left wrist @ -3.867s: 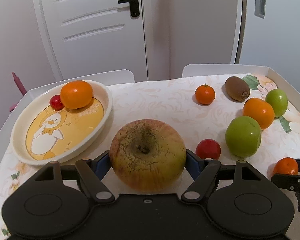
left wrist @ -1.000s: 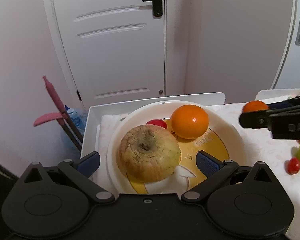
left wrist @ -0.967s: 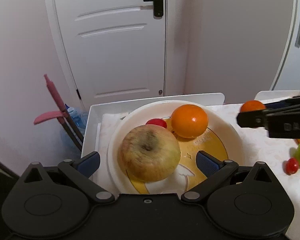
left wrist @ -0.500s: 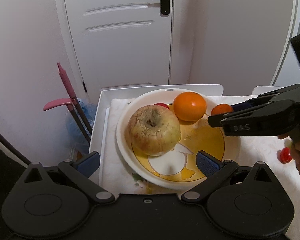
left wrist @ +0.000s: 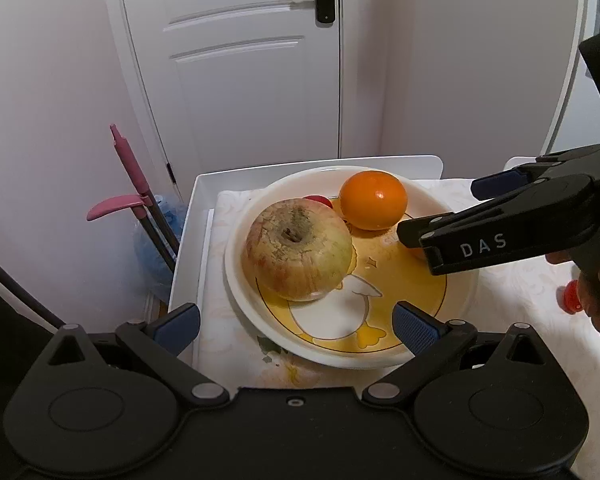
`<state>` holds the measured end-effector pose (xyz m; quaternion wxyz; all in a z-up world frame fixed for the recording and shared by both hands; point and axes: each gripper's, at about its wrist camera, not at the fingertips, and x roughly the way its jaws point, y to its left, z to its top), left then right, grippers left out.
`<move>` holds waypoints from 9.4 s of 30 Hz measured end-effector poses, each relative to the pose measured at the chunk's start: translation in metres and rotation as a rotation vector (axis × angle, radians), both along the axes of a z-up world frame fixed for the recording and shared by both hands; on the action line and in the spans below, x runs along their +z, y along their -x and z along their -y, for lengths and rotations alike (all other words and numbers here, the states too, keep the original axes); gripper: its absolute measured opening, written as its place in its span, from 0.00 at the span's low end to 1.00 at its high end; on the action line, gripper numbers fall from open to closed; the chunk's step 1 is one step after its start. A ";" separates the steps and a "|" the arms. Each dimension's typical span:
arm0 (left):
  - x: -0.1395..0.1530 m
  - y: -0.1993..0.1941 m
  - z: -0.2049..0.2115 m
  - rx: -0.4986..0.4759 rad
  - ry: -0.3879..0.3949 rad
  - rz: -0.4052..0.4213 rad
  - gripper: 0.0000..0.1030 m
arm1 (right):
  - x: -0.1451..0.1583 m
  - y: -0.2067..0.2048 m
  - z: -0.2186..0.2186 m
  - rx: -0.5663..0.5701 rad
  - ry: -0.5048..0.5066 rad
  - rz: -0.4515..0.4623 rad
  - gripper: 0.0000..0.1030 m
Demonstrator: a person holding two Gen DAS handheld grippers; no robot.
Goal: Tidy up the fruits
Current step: 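Open both tools to drop the apple and tangerine into the bowl, then move both tools back toward the remaining fruits on the table, then grasp the red cherry tomato with the left tool while the right tool grasps the large orange, then carry the tomato and orange to the duck bowl with both tools, then open both tools to release the tomato and orange into the bowl, then move both tools back to the two green apples on the table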
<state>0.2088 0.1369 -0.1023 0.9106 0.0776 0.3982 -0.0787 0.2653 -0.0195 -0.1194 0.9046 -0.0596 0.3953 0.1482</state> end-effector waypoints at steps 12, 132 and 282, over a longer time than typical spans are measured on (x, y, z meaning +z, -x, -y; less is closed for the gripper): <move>0.023 0.017 -0.002 0.054 0.035 0.022 1.00 | 0.035 0.027 0.011 -0.032 -0.041 0.023 1.00; -0.045 0.059 0.262 0.061 -0.026 0.031 0.33 | -0.039 0.073 0.275 0.009 -0.133 0.031 0.72; 0.051 0.111 0.234 0.134 0.049 0.097 1.00 | 0.063 0.141 0.301 -0.152 -0.071 0.066 1.00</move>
